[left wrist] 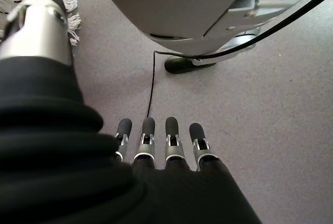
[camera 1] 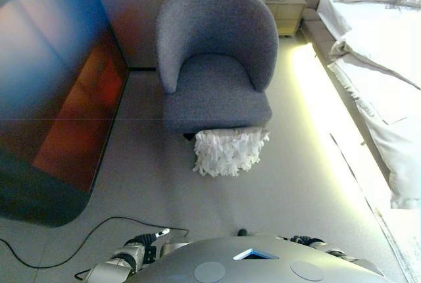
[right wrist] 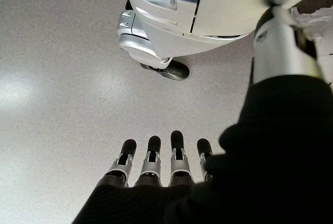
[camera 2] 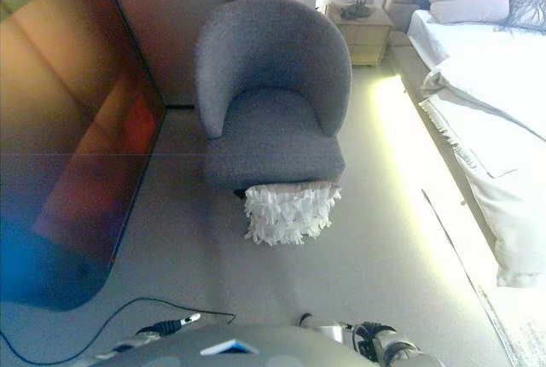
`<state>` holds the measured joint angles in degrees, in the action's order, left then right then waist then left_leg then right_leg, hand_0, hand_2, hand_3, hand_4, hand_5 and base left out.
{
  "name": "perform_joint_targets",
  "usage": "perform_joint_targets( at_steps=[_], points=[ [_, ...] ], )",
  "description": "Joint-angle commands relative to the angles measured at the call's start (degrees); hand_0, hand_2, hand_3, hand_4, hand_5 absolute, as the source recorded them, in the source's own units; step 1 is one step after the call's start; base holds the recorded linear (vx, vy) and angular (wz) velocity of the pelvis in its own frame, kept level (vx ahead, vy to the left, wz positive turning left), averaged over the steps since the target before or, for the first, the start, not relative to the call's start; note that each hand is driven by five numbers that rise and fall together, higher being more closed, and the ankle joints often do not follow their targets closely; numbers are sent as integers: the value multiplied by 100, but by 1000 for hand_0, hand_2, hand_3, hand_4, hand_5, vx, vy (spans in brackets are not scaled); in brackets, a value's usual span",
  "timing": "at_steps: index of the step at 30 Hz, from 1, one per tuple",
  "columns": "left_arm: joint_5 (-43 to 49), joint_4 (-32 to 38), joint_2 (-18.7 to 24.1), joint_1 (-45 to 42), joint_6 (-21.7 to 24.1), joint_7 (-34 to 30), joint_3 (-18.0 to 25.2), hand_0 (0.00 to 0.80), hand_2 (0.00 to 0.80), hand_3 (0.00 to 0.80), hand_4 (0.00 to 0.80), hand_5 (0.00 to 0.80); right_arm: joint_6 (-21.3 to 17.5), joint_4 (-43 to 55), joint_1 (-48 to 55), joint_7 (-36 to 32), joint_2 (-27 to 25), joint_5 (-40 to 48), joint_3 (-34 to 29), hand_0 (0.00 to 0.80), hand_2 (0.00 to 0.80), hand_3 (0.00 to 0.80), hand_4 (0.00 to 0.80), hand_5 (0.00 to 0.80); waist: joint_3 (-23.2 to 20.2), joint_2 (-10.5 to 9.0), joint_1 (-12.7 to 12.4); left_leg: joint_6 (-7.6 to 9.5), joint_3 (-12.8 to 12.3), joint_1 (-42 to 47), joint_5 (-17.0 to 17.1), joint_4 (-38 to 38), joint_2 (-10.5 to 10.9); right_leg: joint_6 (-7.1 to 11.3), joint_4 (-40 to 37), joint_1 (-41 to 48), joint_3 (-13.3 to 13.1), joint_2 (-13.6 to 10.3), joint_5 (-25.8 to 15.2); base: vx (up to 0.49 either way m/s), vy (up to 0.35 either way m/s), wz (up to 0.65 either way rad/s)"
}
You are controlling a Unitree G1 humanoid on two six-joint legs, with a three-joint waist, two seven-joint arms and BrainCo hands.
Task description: Pick up the cushion and take it to the sofa
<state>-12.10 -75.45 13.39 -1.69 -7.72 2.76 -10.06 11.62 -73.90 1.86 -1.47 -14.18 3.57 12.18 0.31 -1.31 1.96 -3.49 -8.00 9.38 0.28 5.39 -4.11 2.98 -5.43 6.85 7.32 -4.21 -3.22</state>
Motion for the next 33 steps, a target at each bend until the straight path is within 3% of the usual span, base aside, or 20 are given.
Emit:
perform_joint_targets(
  at_steps=[1, 8, 19, 26, 33],
  points=[
    [-90, -324, -116, 442, -47, 124, -35, 0, 0, 0, 0, 0, 3, -389, -409, -34, 93, -14, 130, 0, 0, 0, 0, 0, 266, -120, -131, 357, 24, -20, -590, -39, 298, 154, 43, 53, 56, 56, 444, 0, 0, 0],
    [49, -387, -85, 450, -45, 36, 21, 0, 0, 0, 0, 0, -24, -424, -447, -81, 71, -22, 145, 0, 0, 0, 0, 0, 269, -108, -147, 392, -7, 4, -618, -39, 335, 166, 43, 106, 123, 21, 459, 9, 31, 1],
    [187, -409, -73, 424, -38, -18, -121, 0, 0, 0, 0, 0, 6, -424, -394, -89, 117, 85, 105, 0, 0, 0, 0, 0, 297, -90, -93, 514, 140, 38, -673, -39, 460, 177, 106, 165, -24, 6, 481, 28, 43, 1],
    [112, -167, -7, 434, -251, 78, -281, 0, 0, 0, 0, 0, -48, -399, -378, -32, 81, 116, 47, 0, 0, 0, 0, 0, 319, -56, -13, 578, 332, 15, -670, -39, 507, 116, 278, 85, -401, 198, 619, 4, 4, 0],
    [-24, -30, 68, 450, -393, 96, -264, 0, 0, 0, 0, 0, -5, -355, -471, -83, 1, 162, 103, 0, 0, 0, 0, 0, 335, -94, -96, 539, 312, 70, -624, -54, 402, -6, 350, 107, -342, 327, 741, -7, -155, 5]
  ],
)
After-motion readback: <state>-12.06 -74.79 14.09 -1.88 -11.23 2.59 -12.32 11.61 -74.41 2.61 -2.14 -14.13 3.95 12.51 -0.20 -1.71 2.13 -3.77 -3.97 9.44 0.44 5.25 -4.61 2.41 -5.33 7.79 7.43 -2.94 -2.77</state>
